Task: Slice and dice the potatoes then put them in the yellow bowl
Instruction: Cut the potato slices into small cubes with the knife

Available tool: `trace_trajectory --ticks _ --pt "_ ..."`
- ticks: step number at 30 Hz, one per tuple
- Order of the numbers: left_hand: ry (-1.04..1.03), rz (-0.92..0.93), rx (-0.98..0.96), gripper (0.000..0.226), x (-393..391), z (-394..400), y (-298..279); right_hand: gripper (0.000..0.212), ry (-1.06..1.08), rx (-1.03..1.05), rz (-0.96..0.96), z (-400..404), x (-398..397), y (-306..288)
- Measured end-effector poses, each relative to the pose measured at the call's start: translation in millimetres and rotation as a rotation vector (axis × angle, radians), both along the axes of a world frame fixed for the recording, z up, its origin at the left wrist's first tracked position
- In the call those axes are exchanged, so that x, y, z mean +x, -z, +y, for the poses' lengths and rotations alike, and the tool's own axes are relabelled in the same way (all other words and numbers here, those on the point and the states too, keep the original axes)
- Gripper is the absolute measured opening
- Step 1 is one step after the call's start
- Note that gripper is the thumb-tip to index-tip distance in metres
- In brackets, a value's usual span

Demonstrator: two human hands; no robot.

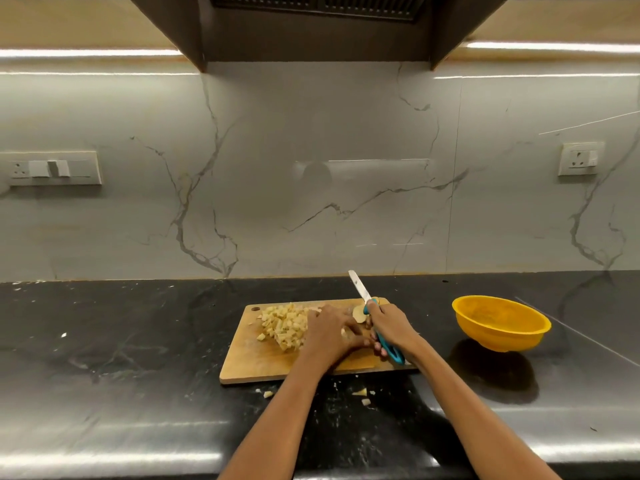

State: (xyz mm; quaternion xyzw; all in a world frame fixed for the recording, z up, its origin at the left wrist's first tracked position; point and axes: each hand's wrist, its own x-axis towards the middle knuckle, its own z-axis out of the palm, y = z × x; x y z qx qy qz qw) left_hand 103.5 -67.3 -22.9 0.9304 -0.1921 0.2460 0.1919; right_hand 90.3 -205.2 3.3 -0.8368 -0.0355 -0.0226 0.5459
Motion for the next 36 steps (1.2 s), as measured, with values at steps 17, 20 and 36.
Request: trace_trajectory --ticks 17,20,36 --pt "-0.160 -0.328 -0.242 0.016 27.7 14.6 -16.6 0.042 -0.336 -0.064 0.031 -9.7 10.6 -1.5" --pt "-0.238 -0.228 -0.103 0.018 27.9 16.3 -11.8 0.042 -0.290 -0.034 0.028 -12.5 11.5 -0.4" --pt "-0.300 -0.068 0.152 0.022 26.0 17.8 -6.1 0.039 0.194 0.147 -0.338 -23.1 28.1 5.8"
